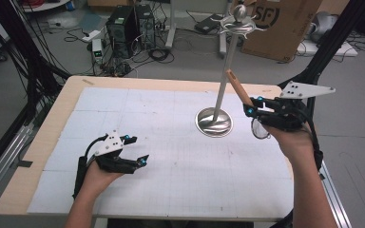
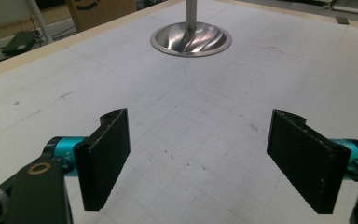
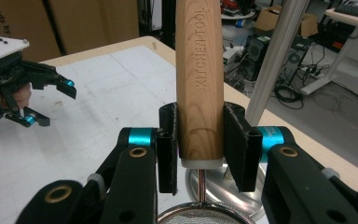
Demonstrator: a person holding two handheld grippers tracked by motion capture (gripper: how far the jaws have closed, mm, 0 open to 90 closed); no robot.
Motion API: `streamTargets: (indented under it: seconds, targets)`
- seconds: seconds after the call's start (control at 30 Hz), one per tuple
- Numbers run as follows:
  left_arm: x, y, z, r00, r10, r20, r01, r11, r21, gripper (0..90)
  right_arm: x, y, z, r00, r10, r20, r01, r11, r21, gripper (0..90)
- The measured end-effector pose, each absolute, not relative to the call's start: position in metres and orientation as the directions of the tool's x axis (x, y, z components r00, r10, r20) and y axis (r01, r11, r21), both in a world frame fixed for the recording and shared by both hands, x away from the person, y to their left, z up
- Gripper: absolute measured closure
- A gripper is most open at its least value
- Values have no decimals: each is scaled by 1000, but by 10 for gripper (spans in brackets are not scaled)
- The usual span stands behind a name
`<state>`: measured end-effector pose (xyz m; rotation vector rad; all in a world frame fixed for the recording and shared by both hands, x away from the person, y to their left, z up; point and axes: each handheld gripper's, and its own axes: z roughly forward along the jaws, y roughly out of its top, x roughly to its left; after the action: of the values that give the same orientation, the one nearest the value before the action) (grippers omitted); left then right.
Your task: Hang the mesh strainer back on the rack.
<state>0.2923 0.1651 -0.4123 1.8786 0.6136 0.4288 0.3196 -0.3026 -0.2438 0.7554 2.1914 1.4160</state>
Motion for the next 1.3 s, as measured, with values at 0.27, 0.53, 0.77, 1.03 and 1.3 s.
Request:
streamTargets:
  seconds: [0.27, 0.53, 0.77, 1.03, 1.3]
  targets:
    - [293, 166, -412, 803, 596, 10, 214, -304, 928, 218, 319, -303, -231, -761, 645, -70, 187, 321, 929, 681]
    - [293, 165, -413, 806, 592, 9, 214, -306, 927, 217, 317, -305, -214, -751, 657, -72, 182, 310, 933, 682]
    - [293, 166, -413, 803, 596, 5, 219, -302, 928, 217, 316, -310, -195, -738, 669, -90, 154, 296, 943, 681]
    - [293, 165, -413, 805, 593, 4, 221, -306, 926, 218, 322, -313, -177, -720, 687, -97, 146, 286, 947, 681]
    - [294, 166, -414, 805, 594, 1, 224, -305, 925, 218, 330, -316, -175, -704, 703, -100, 153, 288, 945, 681]
